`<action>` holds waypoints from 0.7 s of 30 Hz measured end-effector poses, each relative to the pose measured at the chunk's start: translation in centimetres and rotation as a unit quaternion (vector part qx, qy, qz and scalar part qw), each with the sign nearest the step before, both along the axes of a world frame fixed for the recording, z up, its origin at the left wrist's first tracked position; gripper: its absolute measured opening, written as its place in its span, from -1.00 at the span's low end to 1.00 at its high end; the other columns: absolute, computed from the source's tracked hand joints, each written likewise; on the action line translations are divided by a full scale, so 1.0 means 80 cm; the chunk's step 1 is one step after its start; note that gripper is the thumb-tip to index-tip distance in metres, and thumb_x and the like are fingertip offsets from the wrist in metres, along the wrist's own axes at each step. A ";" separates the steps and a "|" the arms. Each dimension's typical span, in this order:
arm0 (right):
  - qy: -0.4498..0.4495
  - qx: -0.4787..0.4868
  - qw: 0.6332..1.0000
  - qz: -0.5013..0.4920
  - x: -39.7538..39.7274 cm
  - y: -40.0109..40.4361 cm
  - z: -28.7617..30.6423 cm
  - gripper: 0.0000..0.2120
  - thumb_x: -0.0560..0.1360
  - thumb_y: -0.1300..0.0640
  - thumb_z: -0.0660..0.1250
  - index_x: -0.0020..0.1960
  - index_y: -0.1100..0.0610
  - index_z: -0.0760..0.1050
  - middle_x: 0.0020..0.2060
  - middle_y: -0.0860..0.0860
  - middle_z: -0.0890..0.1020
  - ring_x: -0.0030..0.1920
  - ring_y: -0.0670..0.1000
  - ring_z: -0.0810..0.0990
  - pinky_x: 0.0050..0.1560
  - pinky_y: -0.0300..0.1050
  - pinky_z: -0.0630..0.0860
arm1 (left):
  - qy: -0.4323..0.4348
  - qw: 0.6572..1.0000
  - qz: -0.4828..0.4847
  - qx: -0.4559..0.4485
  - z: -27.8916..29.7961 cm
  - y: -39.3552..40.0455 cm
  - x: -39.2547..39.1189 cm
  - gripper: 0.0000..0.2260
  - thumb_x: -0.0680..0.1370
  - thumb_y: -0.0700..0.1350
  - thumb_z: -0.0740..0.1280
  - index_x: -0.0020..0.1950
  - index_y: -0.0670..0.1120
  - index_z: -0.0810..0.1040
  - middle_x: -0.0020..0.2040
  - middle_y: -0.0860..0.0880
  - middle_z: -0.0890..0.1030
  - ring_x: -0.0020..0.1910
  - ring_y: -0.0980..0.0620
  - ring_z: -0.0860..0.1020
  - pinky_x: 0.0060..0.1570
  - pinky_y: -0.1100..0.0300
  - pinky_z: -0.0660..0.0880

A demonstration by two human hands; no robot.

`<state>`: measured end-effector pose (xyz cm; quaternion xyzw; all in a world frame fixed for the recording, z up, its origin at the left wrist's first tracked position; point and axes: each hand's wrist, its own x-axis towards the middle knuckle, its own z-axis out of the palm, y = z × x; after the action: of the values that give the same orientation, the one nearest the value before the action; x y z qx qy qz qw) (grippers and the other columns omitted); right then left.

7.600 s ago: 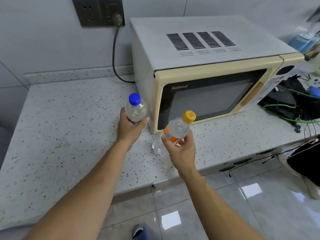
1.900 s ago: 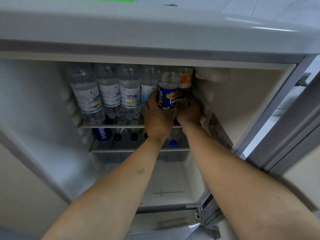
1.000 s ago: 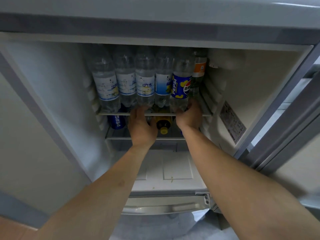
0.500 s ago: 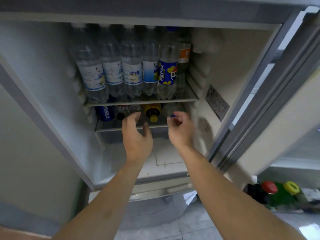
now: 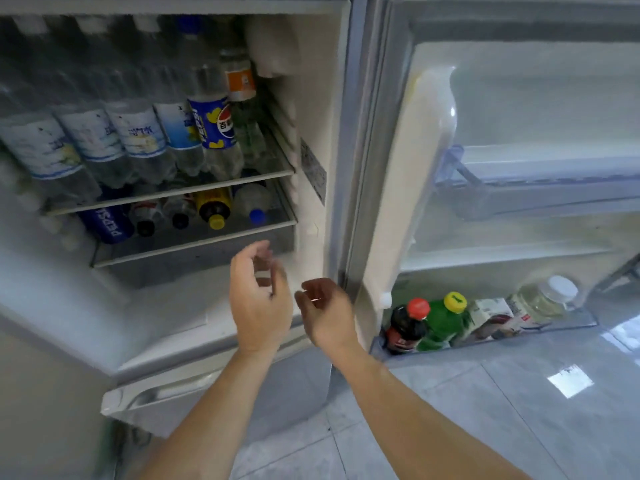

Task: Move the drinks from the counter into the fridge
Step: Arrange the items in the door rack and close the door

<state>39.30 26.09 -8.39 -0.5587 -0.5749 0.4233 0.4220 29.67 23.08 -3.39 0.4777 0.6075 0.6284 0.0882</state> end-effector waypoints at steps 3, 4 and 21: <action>-0.006 -0.006 0.999 0.033 0.046 -0.018 -0.008 -0.91 0.51 0.14 0.40 -0.01 0.12 0.60 -0.18 -0.04 0.66 -0.17 -0.07 0.63 -0.12 -0.24 0.52 | 0.002 1.000 0.001 0.005 -0.005 -0.005 0.056 -0.76 0.59 -0.22 0.30 0.22 0.01 0.45 0.05 0.05 0.53 -0.03 0.23 0.51 -0.12 0.48 0.42; -0.006 -0.006 0.999 0.047 0.064 -0.024 -0.010 -0.89 0.51 0.11 0.39 0.00 0.12 0.61 -0.17 -0.04 0.67 -0.18 -0.08 0.63 -0.12 -0.24 0.53 | -0.001 1.000 0.008 0.007 -0.009 -0.007 0.074 -0.78 0.60 -0.22 0.29 0.21 0.00 0.45 0.04 0.06 0.53 -0.05 0.26 0.51 -0.12 0.50 0.41; 0.142 0.137 0.945 -0.259 0.506 0.037 0.025 -0.79 0.53 0.08 0.37 -0.27 -0.01 0.48 -0.42 -0.20 0.51 -0.39 -0.22 0.44 -0.32 -0.33 0.38 | -0.025 1.000 0.018 0.004 -0.064 -0.032 0.355 -0.82 0.57 -0.16 0.31 0.14 0.04 0.44 -0.07 -0.07 0.53 -0.18 0.07 0.52 -0.18 0.32 0.48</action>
<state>79.78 29.02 -6.39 -0.5594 -0.3965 0.2917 0.6669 58.09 20.54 -8.52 0.4513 0.6107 0.6444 0.0903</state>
